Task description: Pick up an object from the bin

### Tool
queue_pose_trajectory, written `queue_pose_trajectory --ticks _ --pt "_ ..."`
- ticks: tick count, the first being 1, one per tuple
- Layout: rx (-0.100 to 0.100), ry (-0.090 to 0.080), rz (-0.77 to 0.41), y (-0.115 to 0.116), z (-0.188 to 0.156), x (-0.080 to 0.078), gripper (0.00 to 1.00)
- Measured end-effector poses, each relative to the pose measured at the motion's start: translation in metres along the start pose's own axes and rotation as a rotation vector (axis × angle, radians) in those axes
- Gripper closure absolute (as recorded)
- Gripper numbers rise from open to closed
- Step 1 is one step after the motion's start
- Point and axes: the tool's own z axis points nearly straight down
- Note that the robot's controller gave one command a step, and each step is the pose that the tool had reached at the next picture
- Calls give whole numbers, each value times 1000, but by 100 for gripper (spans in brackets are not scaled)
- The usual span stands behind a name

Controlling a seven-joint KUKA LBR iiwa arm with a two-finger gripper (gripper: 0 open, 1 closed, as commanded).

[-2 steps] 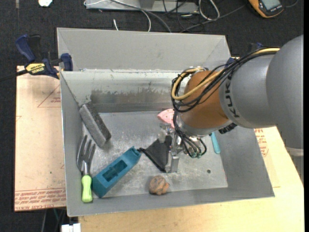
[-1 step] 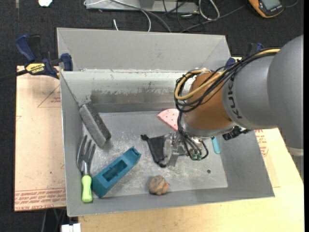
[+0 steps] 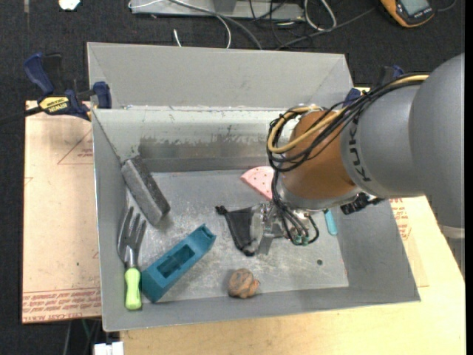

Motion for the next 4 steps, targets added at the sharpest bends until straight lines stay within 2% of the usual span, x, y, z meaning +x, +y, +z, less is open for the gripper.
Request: queue_pose_trajectory --ticks 1,2,3,4 --pt "1 3 -28 -5 -73 7 100" --pt "-1 1 13 5 -120 8 100" --pt "-1 -2 -135 9 -48 -18 100" --pt "-1 5 -134 4 -94 -11 100"
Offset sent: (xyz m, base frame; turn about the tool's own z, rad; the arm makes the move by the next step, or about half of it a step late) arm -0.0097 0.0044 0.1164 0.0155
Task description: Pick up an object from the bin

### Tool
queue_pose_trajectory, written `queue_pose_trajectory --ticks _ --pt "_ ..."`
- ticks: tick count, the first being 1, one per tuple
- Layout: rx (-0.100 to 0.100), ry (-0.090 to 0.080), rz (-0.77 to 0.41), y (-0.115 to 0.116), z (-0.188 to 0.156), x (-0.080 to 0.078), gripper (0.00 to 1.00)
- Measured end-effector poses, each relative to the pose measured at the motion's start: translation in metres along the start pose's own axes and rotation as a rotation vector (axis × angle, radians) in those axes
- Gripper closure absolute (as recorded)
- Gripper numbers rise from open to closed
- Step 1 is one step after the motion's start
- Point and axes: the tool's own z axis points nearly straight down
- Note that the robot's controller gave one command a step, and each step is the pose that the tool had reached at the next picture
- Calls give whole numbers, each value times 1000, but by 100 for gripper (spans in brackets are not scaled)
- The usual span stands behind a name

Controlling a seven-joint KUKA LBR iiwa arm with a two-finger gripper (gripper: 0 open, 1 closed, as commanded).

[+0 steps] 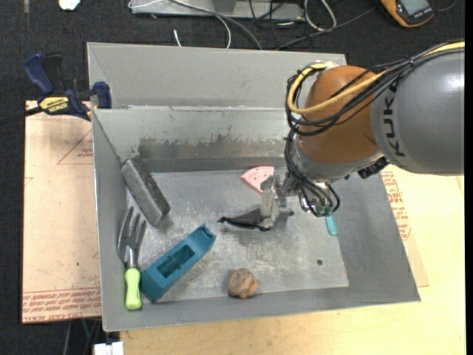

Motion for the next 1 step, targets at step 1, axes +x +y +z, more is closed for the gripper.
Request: queue_pose_trajectory --ticks 1 --pt "1 8 15 -16 -31 1 100"
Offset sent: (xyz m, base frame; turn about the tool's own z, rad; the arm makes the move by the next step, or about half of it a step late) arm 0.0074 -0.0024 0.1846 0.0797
